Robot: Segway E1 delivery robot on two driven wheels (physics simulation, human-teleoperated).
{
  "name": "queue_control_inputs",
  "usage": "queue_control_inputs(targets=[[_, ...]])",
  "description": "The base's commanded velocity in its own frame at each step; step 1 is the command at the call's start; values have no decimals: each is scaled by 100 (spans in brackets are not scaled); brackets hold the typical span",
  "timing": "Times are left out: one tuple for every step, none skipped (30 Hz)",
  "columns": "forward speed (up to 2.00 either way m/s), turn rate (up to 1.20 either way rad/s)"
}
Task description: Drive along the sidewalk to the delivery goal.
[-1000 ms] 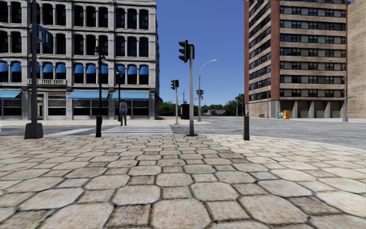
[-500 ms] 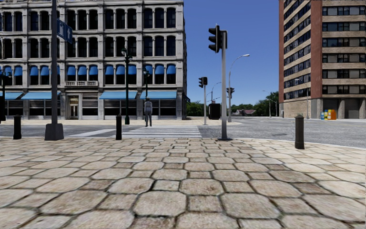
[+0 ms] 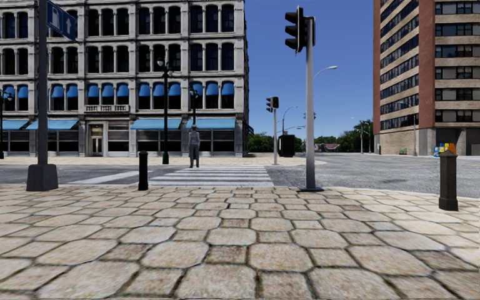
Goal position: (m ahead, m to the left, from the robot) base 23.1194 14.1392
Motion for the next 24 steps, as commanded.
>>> queue_control_inputs(targets=[[200, 0], [200, 0], [200, 0], [200, 0], [200, 0], [200, 0], [200, 0], [200, 0], [200, 0], [200, 0], [200, 0], [200, 0], [200, 0], [200, 0], [200, 0], [200, 0], [200, 0], [200, 0], [200, 0], [200, 0], [200, 0], [200, 0], [200, 0], [200, 0]])
